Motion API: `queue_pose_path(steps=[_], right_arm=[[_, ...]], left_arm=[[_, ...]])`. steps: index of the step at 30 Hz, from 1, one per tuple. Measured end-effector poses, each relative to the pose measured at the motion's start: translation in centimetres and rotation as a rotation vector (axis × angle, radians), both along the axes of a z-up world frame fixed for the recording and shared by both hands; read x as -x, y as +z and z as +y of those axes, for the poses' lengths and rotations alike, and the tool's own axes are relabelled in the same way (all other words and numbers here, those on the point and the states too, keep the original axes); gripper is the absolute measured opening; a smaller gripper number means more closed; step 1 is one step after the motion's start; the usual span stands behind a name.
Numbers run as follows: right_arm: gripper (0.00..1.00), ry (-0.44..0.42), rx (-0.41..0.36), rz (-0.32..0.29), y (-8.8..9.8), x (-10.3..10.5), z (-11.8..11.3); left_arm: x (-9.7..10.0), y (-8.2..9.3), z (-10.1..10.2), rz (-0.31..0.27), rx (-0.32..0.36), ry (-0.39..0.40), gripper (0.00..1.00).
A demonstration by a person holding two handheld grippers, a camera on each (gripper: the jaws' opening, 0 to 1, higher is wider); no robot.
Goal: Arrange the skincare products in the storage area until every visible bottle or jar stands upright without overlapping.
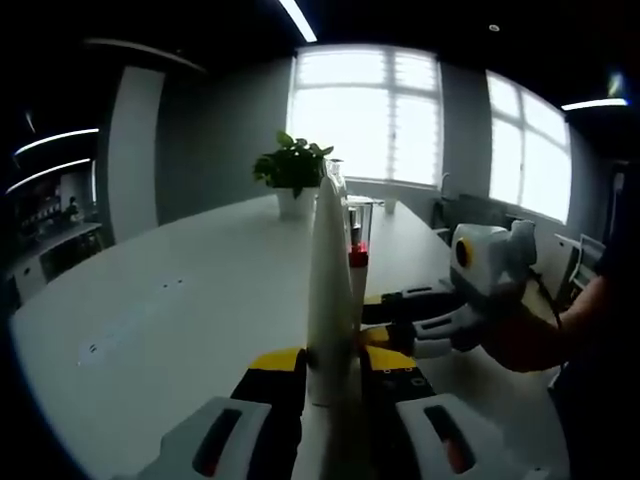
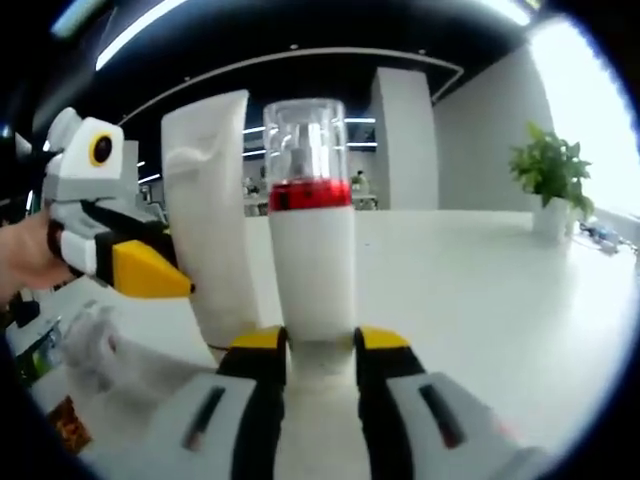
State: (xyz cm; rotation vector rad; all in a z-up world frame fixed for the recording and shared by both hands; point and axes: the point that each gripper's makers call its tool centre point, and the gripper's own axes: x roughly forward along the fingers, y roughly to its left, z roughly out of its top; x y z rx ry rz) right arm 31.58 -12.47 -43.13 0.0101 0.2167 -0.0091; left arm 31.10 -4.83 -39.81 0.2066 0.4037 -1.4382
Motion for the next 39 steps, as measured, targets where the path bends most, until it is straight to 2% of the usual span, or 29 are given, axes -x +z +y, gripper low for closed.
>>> queue_pose_path(steps=[3, 9, 11, 14, 17, 22, 26, 32, 39], right_arm=[[0.34, -0.007, -0.003, 0.023, -0.8, 0.1, -0.3], [0.36, 0.003, -0.03, 0.039, -1.3, 0.8, -0.2], [0.37, 0.007, -0.048, 0.036, -1.1, 1.1, 0.0], [0.37, 0.014, -0.036, 0.028, -0.6, 1.4, 0.3], [0.37, 0.018, -0.065, 0.022, -0.4, 1.7, 0.5], [0.37, 0.025, -0.057, 0.025, -0.4, 2.3, 0.9], [0.37, 0.03, -0.058, 0.034, -0.8, 3.0, 1.2], [0.37, 0.046, -0.081, 0.047, -1.4, 3.7, 1.7], [0.37, 0.061, -0.079, 0.039, -1.2, 4.6, 2.4]], left_arm=[[0.0, 0.1, 0.0, -0.001, 0.002, -0.001, 0.21], [0.2, 0.2, 0.2, -0.004, 0.002, 0.002, 0.24], [0.5, 0.2, 0.3, 0.004, 0.007, -0.006, 0.26], [0.8, 0.1, 0.5, -0.003, 0.0, -0.004, 0.27], [1.1, 0.3, 0.6, 0.0, 0.009, 0.003, 0.3], [1.2, 0.3, 0.7, -0.013, 0.007, 0.016, 0.34], [1.3, 0.4, 0.7, -0.021, 0.012, 0.028, 0.4], [1.3, 0.1, 1.1, -0.032, 0.015, 0.068, 0.56], [1.3, 0.4, 1.4, -0.035, 0.037, 0.096, 0.67]])
